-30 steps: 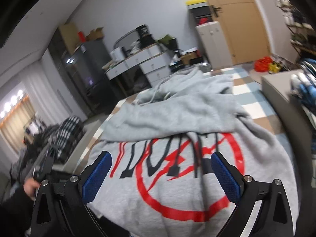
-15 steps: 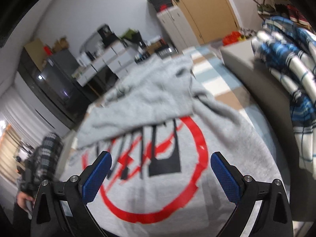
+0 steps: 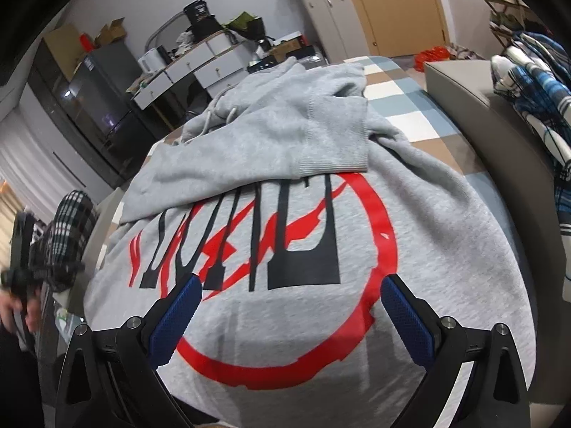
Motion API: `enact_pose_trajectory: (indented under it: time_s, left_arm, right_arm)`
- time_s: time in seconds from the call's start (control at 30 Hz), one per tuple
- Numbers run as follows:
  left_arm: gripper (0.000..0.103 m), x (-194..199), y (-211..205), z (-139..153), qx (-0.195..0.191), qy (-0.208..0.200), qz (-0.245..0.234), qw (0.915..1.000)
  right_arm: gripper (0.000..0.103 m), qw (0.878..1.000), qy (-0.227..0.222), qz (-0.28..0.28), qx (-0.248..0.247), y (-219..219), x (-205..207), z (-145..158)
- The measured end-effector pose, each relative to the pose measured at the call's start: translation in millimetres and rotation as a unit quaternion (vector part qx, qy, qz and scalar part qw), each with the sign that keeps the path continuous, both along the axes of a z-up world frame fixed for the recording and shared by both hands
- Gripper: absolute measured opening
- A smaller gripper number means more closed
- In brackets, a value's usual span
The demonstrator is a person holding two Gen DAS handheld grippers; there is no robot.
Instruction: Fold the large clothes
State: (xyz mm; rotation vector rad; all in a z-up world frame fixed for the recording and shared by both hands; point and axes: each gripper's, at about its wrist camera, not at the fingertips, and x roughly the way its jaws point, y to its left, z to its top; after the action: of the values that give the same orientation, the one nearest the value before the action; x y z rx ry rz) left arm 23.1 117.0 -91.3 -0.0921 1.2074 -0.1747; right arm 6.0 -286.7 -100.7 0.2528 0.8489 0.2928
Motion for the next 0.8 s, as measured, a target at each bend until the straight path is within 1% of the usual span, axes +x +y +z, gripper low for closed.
enact_pose_trajectory:
  time_s: [0.03, 0.07, 0.1, 0.13, 0.17, 0.2, 0.23, 0.27, 0.37, 0.43, 0.47, 0.5, 0.53, 0.57, 0.6, 0.63, 0.7, 0.8]
  left_arm:
    - [0.005, 4.2, -0.4, 3.3, -0.004, 0.000, -0.001, 1.0000]
    - [0.011, 8.0, -2.0, 5.5, 0.004, -0.004, -0.006, 1.0000]
    - [0.031, 3.1, 1.8, 12.4, 0.014, -0.008, -0.011, 0.9998]
    - [0.056, 8.8, -0.9, 12.9, 0.028, -0.019, -0.016, 0.9993]
    - [0.066, 11.1, 0.9, 14.6, 0.038, -0.028, -0.017, 0.9987]
    - [0.073, 18.4, -0.7, 12.1, 0.048, -0.035, -0.017, 0.9981]
    - [0.073, 26.3, -2.6, 7.9, 0.057, -0.040, -0.017, 0.9974]
    - [0.073, 34.8, -4.1, 1.0, 0.063, -0.036, -0.020, 0.9971]
    - [0.073, 56.6, -1.8, -19.3, 0.085, -0.011, -0.020, 0.9961]
    - [0.072, 65.5, 6.0, -30.1, 0.083, -0.003, -0.008, 0.9965]
    - [0.071, 68.2, 12.2, -34.0, 0.066, -0.001, 0.001, 0.9978]
    - [0.055, 68.4, 18.4, -35.2, 0.045, -0.002, 0.008, 0.9989]
    - [0.016, 69.6, 25.8, -39.2, 0.018, 0.006, 0.017, 0.9997]
    - [0.004, 70.7, 30.7, -44.3, 0.005, 0.021, 0.018, 0.9996]
    - [0.005, 70.0, 33.5, -45.8, 0.002, 0.023, 0.019, 0.9996]
    - [0.005, 68.3, 35.8, -45.1, 0.002, 0.015, 0.013, 0.9998]
    - [0.005, 65.7, 39.5, -40.6, 0.019, 0.001, 0.007, 0.9998]
    - [0.005, 63.2, 53.4, -24.5, 0.029, -0.034, 0.021, 0.9988]
  right_arm:
    - [0.102, 1.000, -0.001, 0.002, -0.001, 0.5, -0.4, 0.2]
    - [0.102, 1.000, -0.001, 0.004, 0.001, 1.2, 0.7, 0.5]
    - [0.102, 1.000, 0.000, 0.007, 0.006, 0.9, 0.7, 0.5]
    - [0.102, 1.000, 0.000, 0.009, 0.009, 1.5, 1.6, 0.6]
    - [0.102, 1.000, 0.000, 0.011, 0.011, 2.3, 2.4, 0.9]
    - [0.102, 1.000, -0.001, 0.013, 0.011, 3.1, 2.8, 1.1]
    - [0.102, 1.000, -0.002, 0.016, 0.010, 4.7, 2.7, 1.3]
    - [0.102, 1.000, -0.003, 0.019, 0.009, 6.0, 2.3, 1.6]
    - [0.102, 1.000, -0.009, 0.026, 0.000, 8.7, -0.3, 2.7]
    - [0.102, 1.000, -0.011, 0.028, 0.000, 8.2, -0.9, 2.8]
    - [0.102, 1.000, -0.010, 0.028, 0.001, 7.7, -0.9, 2.8]
    - [0.102, 1.000, -0.010, 0.027, 0.002, 7.0, -0.7, 2.8]
    - [0.102, 1.000, -0.010, 0.028, 0.003, 6.6, -0.8, 2.8]
    - [0.102, 1.000, -0.010, 0.028, 0.004, 6.3, -0.5, 2.7]
    - [0.102, 1.000, -0.009, 0.029, 0.005, 5.9, 0.1, 2.2]
    - [0.102, 1.000, -0.008, 0.029, 0.005, 5.8, 0.8, 1.6]
    - [0.102, 1.000, -0.004, 0.030, 0.007, 5.8, 1.8, 0.4]
    - [0.102, 0.999, 0.000, 0.032, 0.010, 6.9, 2.9, -1.2]
